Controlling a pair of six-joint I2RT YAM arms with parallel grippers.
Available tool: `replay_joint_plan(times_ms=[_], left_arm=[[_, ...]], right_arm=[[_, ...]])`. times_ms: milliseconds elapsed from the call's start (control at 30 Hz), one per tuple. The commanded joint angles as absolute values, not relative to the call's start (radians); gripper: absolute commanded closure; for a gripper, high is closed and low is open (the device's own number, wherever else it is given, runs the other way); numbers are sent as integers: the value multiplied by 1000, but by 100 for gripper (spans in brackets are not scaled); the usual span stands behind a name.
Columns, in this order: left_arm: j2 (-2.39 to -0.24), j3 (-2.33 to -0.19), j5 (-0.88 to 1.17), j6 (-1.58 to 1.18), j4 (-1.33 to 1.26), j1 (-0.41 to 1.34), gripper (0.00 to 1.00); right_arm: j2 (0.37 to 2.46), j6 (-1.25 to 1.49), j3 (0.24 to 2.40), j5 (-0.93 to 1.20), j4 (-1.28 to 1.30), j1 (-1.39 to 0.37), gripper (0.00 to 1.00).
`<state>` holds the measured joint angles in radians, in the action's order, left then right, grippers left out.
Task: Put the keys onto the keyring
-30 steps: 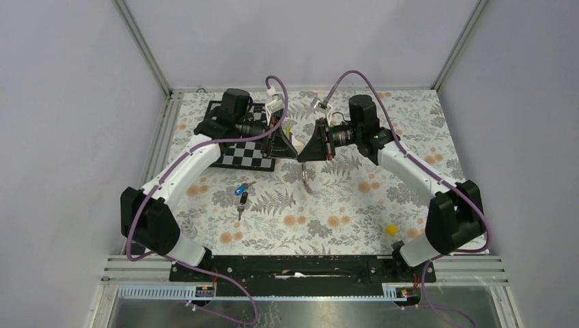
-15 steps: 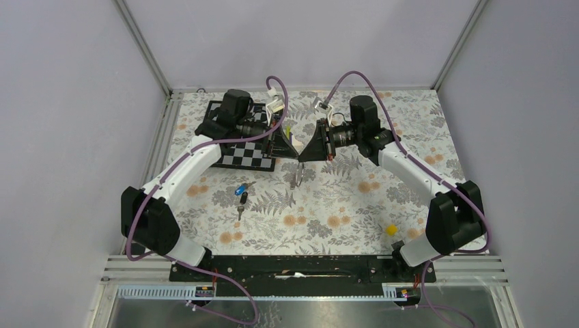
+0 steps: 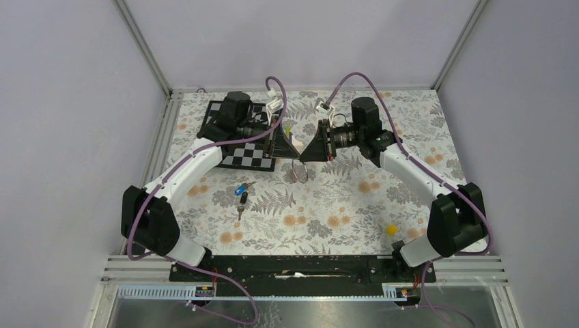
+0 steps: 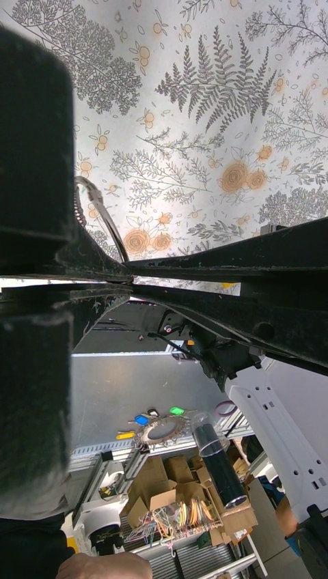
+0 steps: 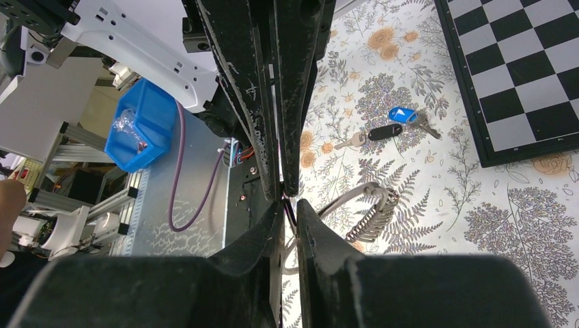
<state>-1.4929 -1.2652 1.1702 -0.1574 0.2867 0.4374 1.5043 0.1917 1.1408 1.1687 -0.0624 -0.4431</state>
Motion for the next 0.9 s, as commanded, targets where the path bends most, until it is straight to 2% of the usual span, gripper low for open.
replay_joint_plan(times_ms=[0, 133, 333, 867], left_arm=[[-1450, -1261, 1212, -181, 225, 446, 100], [-1453, -1256, 1212, -180, 225, 446, 100], [-1457, -1258, 1187, -143, 251, 446, 100], [-1510, -1311, 1091, -142, 270, 449, 100]], right_arm=[[1469, 181, 1138, 1152, -106, -437, 83], [1463, 178, 1132, 1154, -106, -437, 83], [1458, 169, 1129, 1175, -107, -437, 100], [1437, 225, 1062, 1177, -203, -438, 100]])
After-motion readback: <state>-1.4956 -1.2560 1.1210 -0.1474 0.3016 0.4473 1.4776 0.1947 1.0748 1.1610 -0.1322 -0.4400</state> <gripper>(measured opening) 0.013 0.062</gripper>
